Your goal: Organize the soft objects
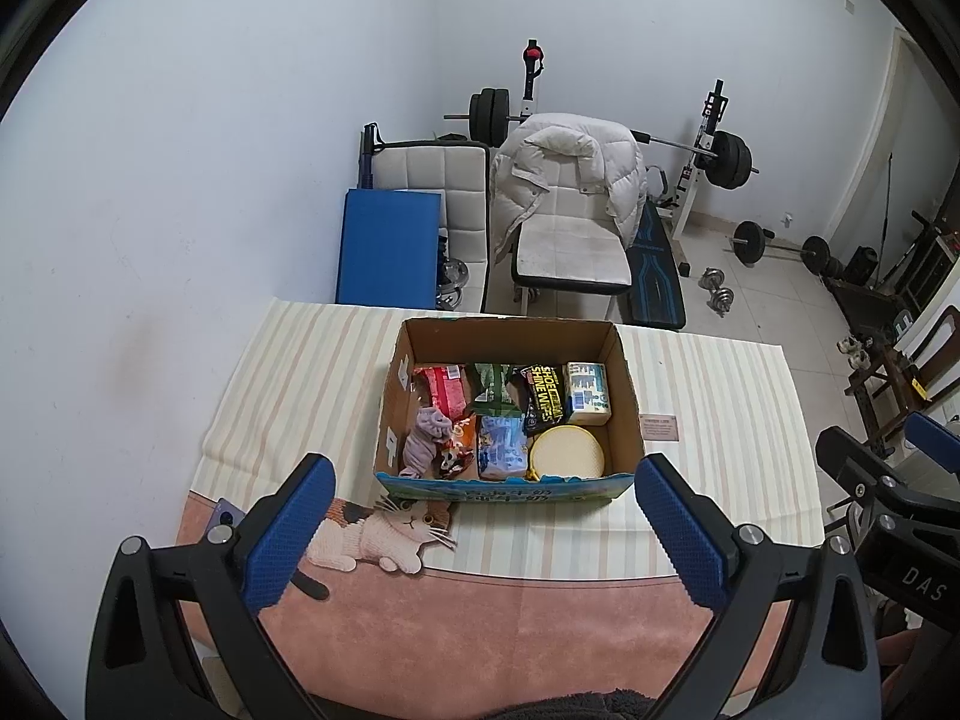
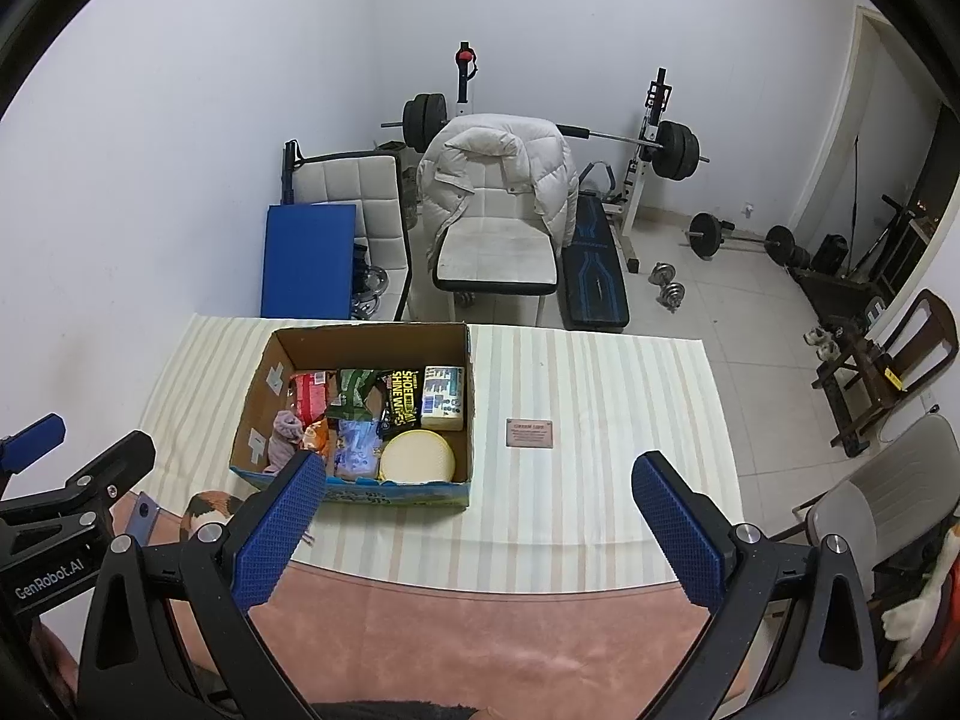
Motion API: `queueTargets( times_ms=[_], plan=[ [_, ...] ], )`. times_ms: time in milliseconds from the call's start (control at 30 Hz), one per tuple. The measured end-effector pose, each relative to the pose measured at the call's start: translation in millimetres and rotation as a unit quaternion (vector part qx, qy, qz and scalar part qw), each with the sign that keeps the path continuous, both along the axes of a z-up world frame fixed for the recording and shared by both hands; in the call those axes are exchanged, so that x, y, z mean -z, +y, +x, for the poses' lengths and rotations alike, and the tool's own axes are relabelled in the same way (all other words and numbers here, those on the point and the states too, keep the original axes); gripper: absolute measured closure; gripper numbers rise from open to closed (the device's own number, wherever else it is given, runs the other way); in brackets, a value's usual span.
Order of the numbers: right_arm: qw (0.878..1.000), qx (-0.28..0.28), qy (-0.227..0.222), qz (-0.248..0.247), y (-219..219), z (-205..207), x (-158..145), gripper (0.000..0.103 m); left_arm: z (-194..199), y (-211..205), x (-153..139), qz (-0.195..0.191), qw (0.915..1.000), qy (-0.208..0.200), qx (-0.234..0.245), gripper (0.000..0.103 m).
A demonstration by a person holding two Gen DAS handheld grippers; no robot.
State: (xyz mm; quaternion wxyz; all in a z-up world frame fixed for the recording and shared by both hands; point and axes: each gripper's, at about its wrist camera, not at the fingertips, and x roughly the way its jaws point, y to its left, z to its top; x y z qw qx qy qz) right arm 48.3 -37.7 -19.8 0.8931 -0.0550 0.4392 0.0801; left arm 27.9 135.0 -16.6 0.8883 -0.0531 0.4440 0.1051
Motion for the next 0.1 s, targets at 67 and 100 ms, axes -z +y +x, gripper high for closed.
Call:
queueTargets(
  times_ms=[67, 100],
  plan=[
    [1.0, 0.0, 0.001, 0.002, 0.3, 0.1, 0.3, 0.0, 0.0, 0.5, 0.3, 0.0, 1.0, 0.001, 0.001, 0.0],
    [1.0, 0.001, 0.0, 0.001, 0.2, 0.1, 0.2, 0.0, 0.1, 0.3, 0.4, 0.0, 1.0, 0.001, 0.001, 0.0]
  ],
)
